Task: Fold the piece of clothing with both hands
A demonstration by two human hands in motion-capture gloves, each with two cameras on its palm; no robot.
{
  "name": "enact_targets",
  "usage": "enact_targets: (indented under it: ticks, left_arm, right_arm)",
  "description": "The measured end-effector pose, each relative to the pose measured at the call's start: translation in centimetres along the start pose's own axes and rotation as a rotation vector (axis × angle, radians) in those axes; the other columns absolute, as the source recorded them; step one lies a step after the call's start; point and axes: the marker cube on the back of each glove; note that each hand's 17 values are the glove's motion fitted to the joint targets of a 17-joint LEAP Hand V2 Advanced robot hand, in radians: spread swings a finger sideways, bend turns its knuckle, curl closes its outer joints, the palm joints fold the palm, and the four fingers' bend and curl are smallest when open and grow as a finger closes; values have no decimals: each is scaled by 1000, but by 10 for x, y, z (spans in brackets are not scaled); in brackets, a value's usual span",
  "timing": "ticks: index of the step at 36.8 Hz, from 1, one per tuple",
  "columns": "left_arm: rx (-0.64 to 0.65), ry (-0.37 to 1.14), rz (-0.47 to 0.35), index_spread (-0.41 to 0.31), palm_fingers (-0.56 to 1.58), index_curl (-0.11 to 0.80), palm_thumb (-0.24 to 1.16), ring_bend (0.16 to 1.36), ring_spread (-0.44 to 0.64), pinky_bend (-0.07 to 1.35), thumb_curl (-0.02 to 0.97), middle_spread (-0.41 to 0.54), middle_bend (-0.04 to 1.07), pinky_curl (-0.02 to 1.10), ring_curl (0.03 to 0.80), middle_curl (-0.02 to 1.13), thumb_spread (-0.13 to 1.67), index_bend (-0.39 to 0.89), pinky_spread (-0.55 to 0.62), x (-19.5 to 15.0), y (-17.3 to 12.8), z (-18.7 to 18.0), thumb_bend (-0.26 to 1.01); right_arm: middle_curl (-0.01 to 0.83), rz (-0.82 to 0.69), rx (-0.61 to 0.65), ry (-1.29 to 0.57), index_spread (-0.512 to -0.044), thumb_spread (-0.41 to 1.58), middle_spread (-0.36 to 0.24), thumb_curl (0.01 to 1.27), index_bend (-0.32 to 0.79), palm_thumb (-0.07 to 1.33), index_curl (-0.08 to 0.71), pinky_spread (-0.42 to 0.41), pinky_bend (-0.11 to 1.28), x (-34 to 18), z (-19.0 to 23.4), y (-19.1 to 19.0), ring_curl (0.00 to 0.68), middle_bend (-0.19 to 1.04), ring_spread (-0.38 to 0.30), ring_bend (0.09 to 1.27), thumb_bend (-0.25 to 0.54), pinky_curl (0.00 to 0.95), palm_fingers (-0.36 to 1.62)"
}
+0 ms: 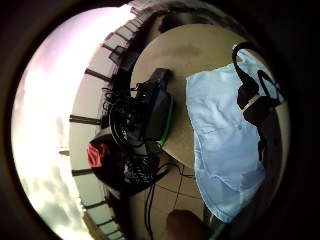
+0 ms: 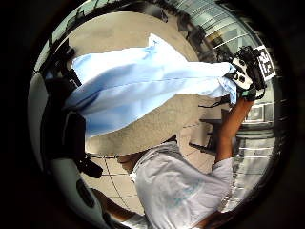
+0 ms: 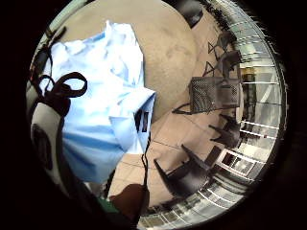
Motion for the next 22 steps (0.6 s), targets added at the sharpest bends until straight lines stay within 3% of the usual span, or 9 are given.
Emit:
enact_targets:
  ticks: [4,8,13,17,19,22]
  left_arm:
    - [16,-84,-97,-336,1322,444,728,859,-406,178,349,-366,430,356,456,488,1232,214,-245,-3,-53,18,103]
    - [43,-146,-143,-342,1284,465,744,857,-405,148,346,-370,466,352,463,502,1248,245,-220,-3,-98,58,96]
    - [-4,-192,-146,-345,1271,484,750,851,-404,156,341,-372,491,351,464,514,1264,266,-213,-4,-119,86,82]
    - [47,-172,-165,-349,1255,498,756,850,-401,138,338,-373,507,343,465,521,1273,285,-199,-10,-122,89,71]
    - [90,-147,-184,-346,1211,499,756,844,-397,121,337,-370,522,334,464,526,1276,275,-178,-15,-119,91,64]
    - [163,-115,-184,-310,1043,478,754,819,-385,122,334,-351,504,327,457,522,1277,188,-116,-18,-104,89,52]
  right_arm:
    - [450,127,-92,-1,-304,1050,-248,314,170,948,366,-242,358,-15,-16,-28,426,452,-267,744,138,356,1360]
    - [453,257,-188,94,-306,1006,-245,314,187,952,380,-248,356,-11,11,-71,430,454,-266,749,103,358,1360]
    - [455,301,-263,152,-308,970,-243,311,195,952,396,-255,346,-10,33,-94,436,454,-260,763,63,360,1375]
    - [461,300,-105,112,-309,959,-243,315,186,978,405,-266,347,-6,16,-92,436,468,-254,761,51,363,1370]
    - [455,301,5,47,-318,940,-248,309,108,933,382,-239,377,1,1,-77,431,451,-257,736,6,370,1214]
    - [438,336,151,-85,-324,938,-249,307,93,905,362,-190,388,30,-4,-48,417,387,-256,692,-25,373,1057]
